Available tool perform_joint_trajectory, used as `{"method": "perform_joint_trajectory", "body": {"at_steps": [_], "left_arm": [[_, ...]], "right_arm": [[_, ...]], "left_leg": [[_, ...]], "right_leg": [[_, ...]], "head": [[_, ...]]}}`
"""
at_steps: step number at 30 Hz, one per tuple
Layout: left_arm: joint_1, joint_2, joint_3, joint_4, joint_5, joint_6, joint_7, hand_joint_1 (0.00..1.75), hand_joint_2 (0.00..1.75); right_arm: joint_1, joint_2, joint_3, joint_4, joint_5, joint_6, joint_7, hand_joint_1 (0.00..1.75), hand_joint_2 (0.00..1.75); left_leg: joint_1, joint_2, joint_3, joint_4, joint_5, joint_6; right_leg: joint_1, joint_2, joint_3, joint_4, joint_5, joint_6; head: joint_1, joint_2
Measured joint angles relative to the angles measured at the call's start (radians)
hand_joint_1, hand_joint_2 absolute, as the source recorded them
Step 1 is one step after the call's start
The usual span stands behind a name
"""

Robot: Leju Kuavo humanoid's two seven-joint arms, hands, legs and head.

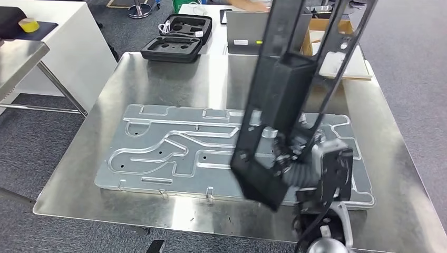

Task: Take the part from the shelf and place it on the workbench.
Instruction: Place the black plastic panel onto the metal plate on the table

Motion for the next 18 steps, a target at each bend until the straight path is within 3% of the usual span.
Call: {"method": "perform_joint_trajectory", "body": {"at_steps": [2, 3, 7, 9, 11, 12, 13, 14, 16, 18], "left_arm": [[-0.001, 0.003, -0.001, 0.000, -0.003, -0.002, 0.000, 0.00, 1.75], [-0.002, 0.003, -0.001, 0.000, -0.004, -0.003, 0.000, 0.00, 1.75], [-0.001, 0.005, -0.002, 0.000, -0.005, -0.004, 0.000, 0.00, 1.75], [-0.003, 0.006, -0.002, 0.000, -0.005, -0.005, -0.001, 0.00, 1.75], [-0.003, 0.006, -0.002, 0.000, -0.005, -0.013, -0.018, 0.00, 1.75], [-0.003, 0.005, -0.002, 0.000, -0.004, -0.019, -0.034, 0.00, 1.75], [-0.002, 0.003, -0.002, 0.000, -0.003, -0.025, -0.051, 0.00, 1.75], [-0.001, 0.001, -0.002, 0.000, -0.004, -0.028, -0.063, 0.00, 1.75], [-0.001, -0.004, -0.002, 0.000, -0.004, -0.030, -0.074, 0.00, 1.75], [-0.002, -0.007, -0.003, 0.000, -0.004, -0.031, -0.077, 0.00, 1.75]], "right_arm": [[-0.024, -0.037, -0.029, 0.005, 0.023, 0.000, 0.038, 1.66, 1.75], [-0.031, -0.050, -0.037, 0.006, 0.025, 0.000, 0.045, 1.66, 1.75], [-0.041, -0.093, -0.052, 0.012, 0.032, 0.000, 0.055, 1.66, 1.75], [-0.046, -0.108, -0.061, 0.013, 0.040, 0.000, 0.059, 1.66, 1.75], [-0.053, -0.124, -0.066, 0.015, 0.099, 0.006, 0.099, 1.66, 1.75], [-0.062, -0.137, -0.067, 0.017, 0.154, 0.020, 0.146, 1.66, 1.75], [-0.078, -0.156, -0.067, 0.017, 0.222, 0.046, 0.207, 1.66, 1.75], [-0.102, -0.181, -0.068, 0.018, 0.290, 0.088, 0.262, 1.66, 1.75], [-0.165, -0.240, -0.070, 0.015, 0.414, 0.200, 0.324, 1.66, 1.75], [-0.223, -0.293, -0.072, 0.009, 0.528, 0.320, 0.328, 1.66, 1.75]], "left_leg": [[-0.006, 0.004, 0.057, -0.119, 0.039, 0.009], [-0.010, 0.005, 0.070, -0.145, 0.041, 0.012], [-0.011, 0.001, 0.079, -0.166, 0.046, 0.028], [-0.006, 0.001, 0.086, -0.176, 0.051, 0.039], [-0.008, 0.000, 0.086, -0.176, 0.049, 0.045], [-0.008, 0.000, 0.086, -0.174, 0.048, 0.046], [-0.008, -0.001, 0.086, -0.172, 0.046, 0.046], [-0.008, -0.001, 0.086, -0.167, 0.043, 0.045], [-0.008, -0.002, 0.084, -0.151, 0.032, 0.039], [-0.011, -0.004, 0.077, -0.134, 0.022, 0.030]], "right_leg": [[0.002, 0.000, 0.001, -0.001, -0.001, 0.005], [0.002, 0.000, 0.001, -0.002, 0.000, 0.009], [0.000, -0.001, -0.005, 0.007, -0.009, 0.030], [0.000, 0.002, -0.042, 0.084, -0.051, 0.036], [0.000, 0.004, -0.108, 0.214, -0.104, 0.041], [0.000, 0.004, -0.135, 0.259, -0.114, 0.043], [-0.002, 0.004, -0.146, 0.272, -0.106, 0.045], [-0.004, 0.004, -0.138, 0.246, -0.079, 0.048], [-0.009, 0.006, -0.082, 0.121, -0.014, 0.053], [-0.009, 0.010, -0.042, 0.035, 0.013, 0.049]], "head": [[0.001, 0.000], [0.001, 0.000], [0.002, 0.000], [0.003, 0.000], [0.004, 0.000], [0.004, 0.000], [0.004, 0.000], [0.005, 0.000], [0.005, 0.000], [0.005, 0.000]]}}
